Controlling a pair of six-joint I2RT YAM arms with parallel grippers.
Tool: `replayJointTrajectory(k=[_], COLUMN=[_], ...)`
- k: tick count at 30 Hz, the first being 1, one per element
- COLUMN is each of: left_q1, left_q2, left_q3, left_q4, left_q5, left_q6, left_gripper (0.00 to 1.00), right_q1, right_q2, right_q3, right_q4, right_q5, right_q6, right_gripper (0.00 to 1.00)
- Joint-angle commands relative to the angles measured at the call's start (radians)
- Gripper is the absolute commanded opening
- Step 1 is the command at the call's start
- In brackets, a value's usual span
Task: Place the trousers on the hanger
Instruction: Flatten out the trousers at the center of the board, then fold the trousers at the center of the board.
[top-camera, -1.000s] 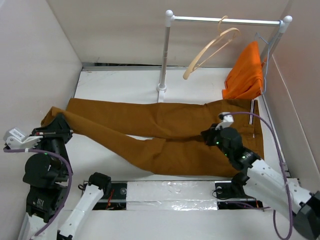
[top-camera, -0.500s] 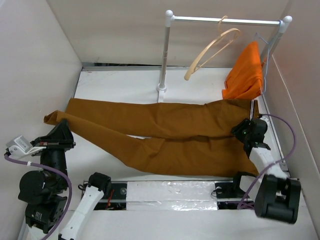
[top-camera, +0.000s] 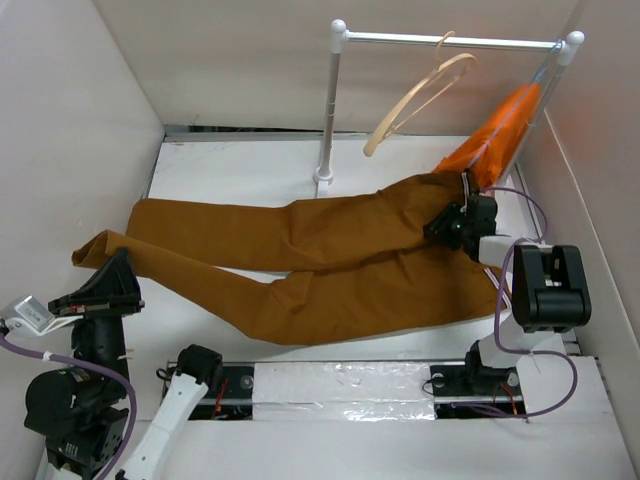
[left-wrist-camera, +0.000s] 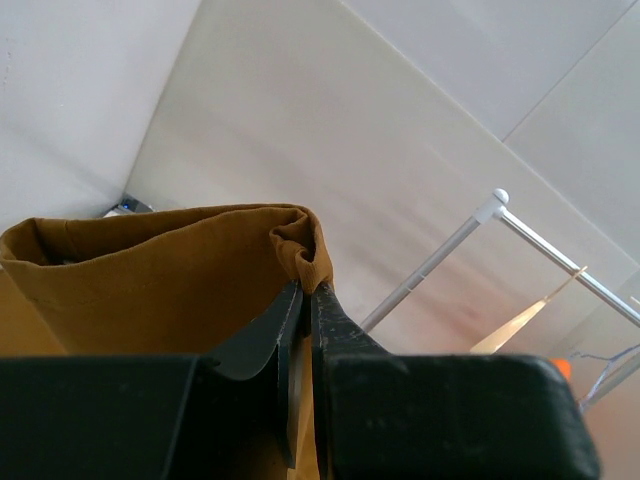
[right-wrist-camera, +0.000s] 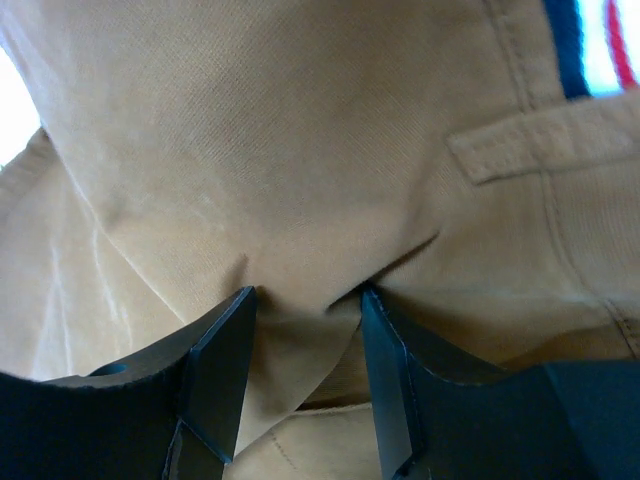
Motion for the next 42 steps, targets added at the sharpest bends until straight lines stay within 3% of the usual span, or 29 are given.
replayJointTrajectory(k=[1,4,6,9,11,14,15,17,18,20,25,29,33,38,42], left_q1=[-0.006,-0.006,-0.006,-0.006,-0.006,-0.027,-0.037,-0.046,-0.073,-0.083,-0.135,-0.135,-0.135,-0.135,-0.135], left_q2=[-0.006,-0.008,-0.017,-0.032,-0.037,-0.05,-0.058,-0.081,-0.089,-0.115,-0.147,-0.172,-0.178,-0.173,-0.173], left_q3=[-0.002,-0.023,-0.06,-0.116,-0.144,-0.181,-0.187,-0.202,-0.204,-0.198,-0.213,-0.23,-0.238,-0.252,-0.258], left_q4=[0.043,0.037,0.052,0.081,0.095,0.113,0.114,0.12,0.118,0.106,0.097,0.086,0.083,0.089,0.101], left_q5=[0.015,0.041,0.062,0.091,0.114,0.113,0.105,0.083,0.063,0.044,0.03,0.024,0.01,0.019,0.049], left_q6=[0.01,-0.004,-0.018,-0.033,-0.044,-0.046,-0.046,-0.032,-0.029,-0.029,-0.029,-0.032,-0.032,-0.035,-0.033], left_gripper=[0.0,0.0,0.0,0.0,0.0,0.0,0.0,0.0,0.0,0.0,0.0,0.0,0.0,0.0,0.0], right_q1=[0.018,-0.009,-0.009,-0.044,-0.069,-0.107,-0.124,-0.182,-0.198,-0.219,-0.219,-0.221,-0.198,-0.189,-0.203], right_q2=[0.0,-0.134,-0.218,-0.42,-0.538,-0.765,-0.863,-0.942,-0.974,-1.031,-0.849,-0.469,-0.226,-0.195,-0.346], right_q3=[0.052,-0.012,-0.045,-0.098,-0.181,-0.274,-0.292,-0.318,-0.318,-0.325,-0.364,-0.303,-0.169,-0.05,-0.04], right_q4=[0.042,0.045,-0.033,-0.163,-0.27,-0.428,-0.467,-0.586,-0.62,-0.638,-0.488,-0.302,-0.248,-0.223,-0.377], right_q5=[-0.016,0.035,0.079,0.14,0.156,0.292,0.329,0.328,0.323,0.291,0.216,0.084,0.021,-0.017,0.097], right_q6=[0.011,-0.018,-0.061,-0.119,-0.112,-0.06,-0.05,-0.041,-0.041,-0.033,-0.013,-0.056,-0.107,-0.142,-0.159], right_gripper=[0.52,0.6,0.74,0.86,0.86,0.74,0.52,0.32,0.17,0.15,0.26,0.27,0.27,0.32,0.58])
